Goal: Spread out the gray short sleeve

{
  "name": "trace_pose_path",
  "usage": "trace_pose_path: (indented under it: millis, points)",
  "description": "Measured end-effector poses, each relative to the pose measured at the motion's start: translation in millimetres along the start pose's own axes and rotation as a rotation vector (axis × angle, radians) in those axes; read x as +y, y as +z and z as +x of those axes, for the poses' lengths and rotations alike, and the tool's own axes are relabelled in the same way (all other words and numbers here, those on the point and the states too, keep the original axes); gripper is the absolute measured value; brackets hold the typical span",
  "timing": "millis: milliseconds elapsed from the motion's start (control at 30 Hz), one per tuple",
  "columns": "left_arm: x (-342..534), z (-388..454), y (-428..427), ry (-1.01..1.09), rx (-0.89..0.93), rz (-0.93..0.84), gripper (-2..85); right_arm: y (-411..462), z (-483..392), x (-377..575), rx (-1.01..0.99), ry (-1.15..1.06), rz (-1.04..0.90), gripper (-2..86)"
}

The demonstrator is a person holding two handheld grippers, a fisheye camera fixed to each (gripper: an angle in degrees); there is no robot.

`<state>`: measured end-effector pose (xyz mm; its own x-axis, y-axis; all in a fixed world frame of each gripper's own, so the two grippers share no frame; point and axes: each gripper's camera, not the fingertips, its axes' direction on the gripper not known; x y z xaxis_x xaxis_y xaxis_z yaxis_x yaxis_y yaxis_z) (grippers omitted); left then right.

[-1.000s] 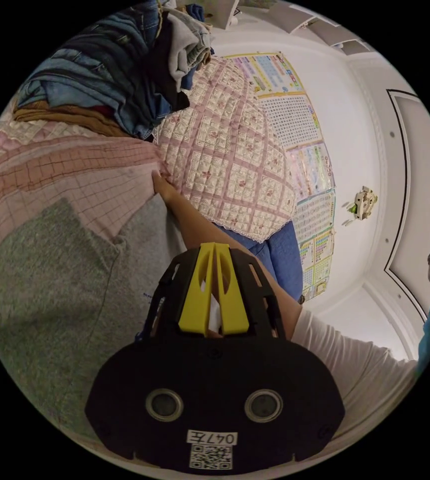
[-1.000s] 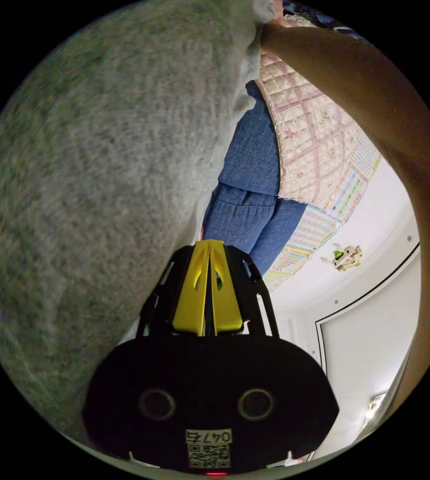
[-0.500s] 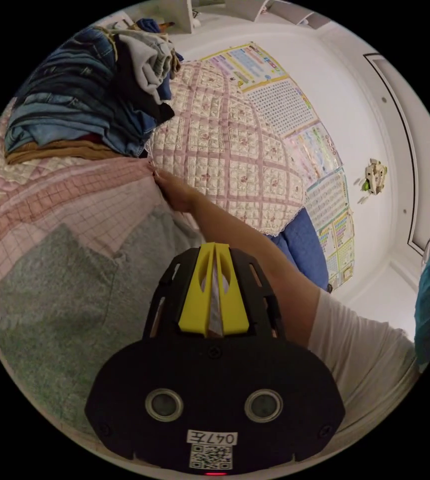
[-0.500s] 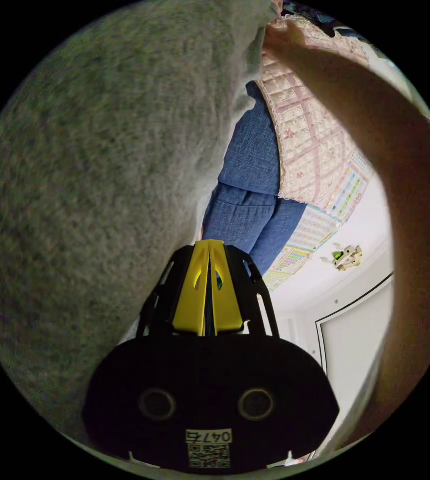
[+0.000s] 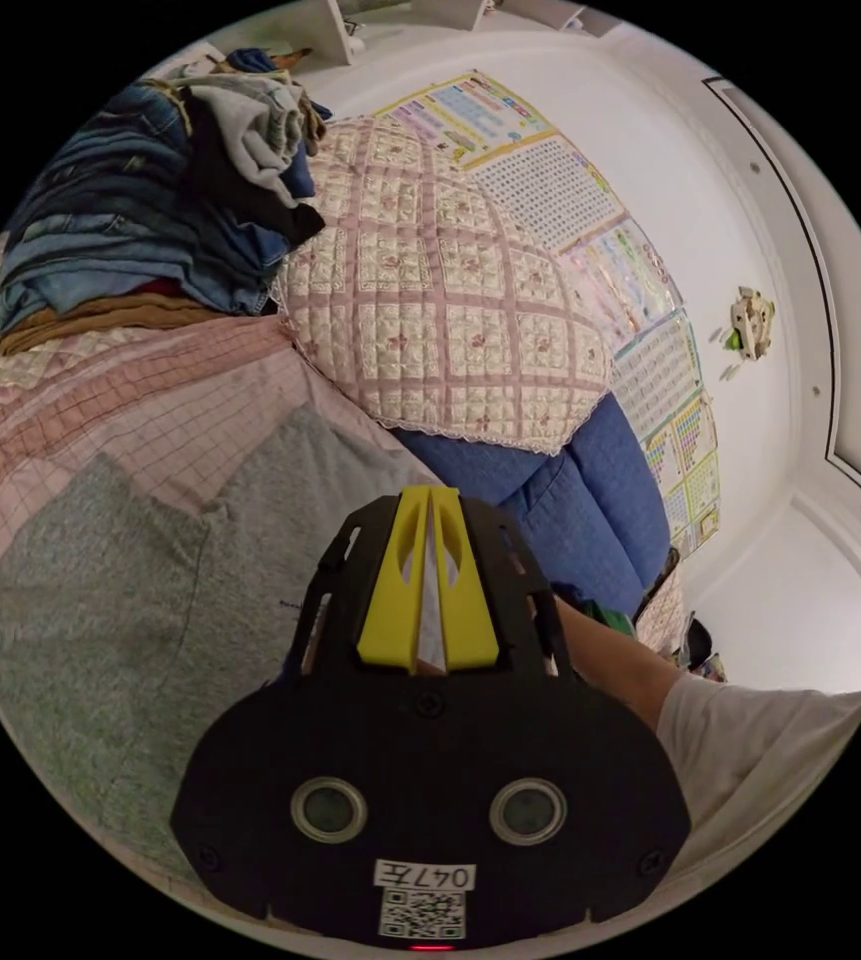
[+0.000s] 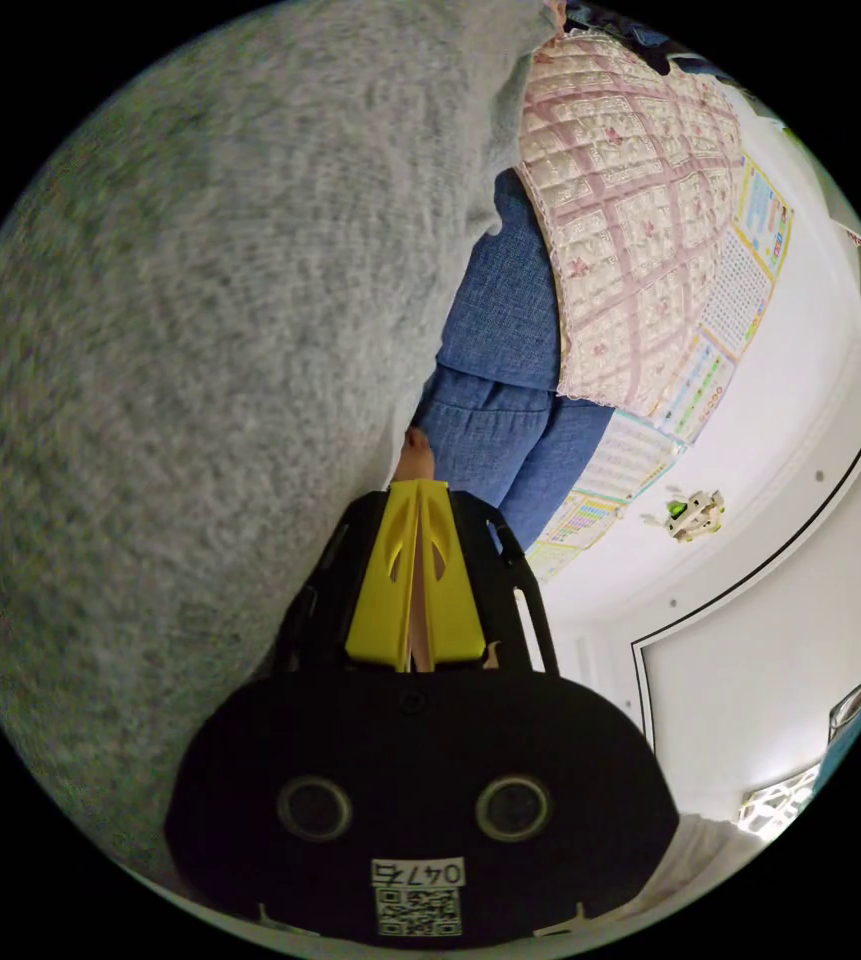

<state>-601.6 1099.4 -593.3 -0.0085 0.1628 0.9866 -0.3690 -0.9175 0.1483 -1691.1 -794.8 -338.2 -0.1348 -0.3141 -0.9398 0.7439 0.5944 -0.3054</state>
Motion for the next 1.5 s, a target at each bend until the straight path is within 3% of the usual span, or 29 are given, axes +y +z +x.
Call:
trace_pose_path:
  millis: [433, 1000, 1500]
  points:
    - [6, -7, 18, -0.028, 0.025, -0.016, -1.0, -13, 4, -4, -0.002, 0.003, 0.000, -0.7]
    - [17, 7, 92, 0.091, -0.138, -0.004, -1.0, -39, 2, -6, -0.006, 0.007, 0.001, -0.7]
    - [21, -70, 161, 0.062, -0.112, -0.005, -1.0, -64, -14, 5, -0.011, 0.010, 0.002, -0.7]
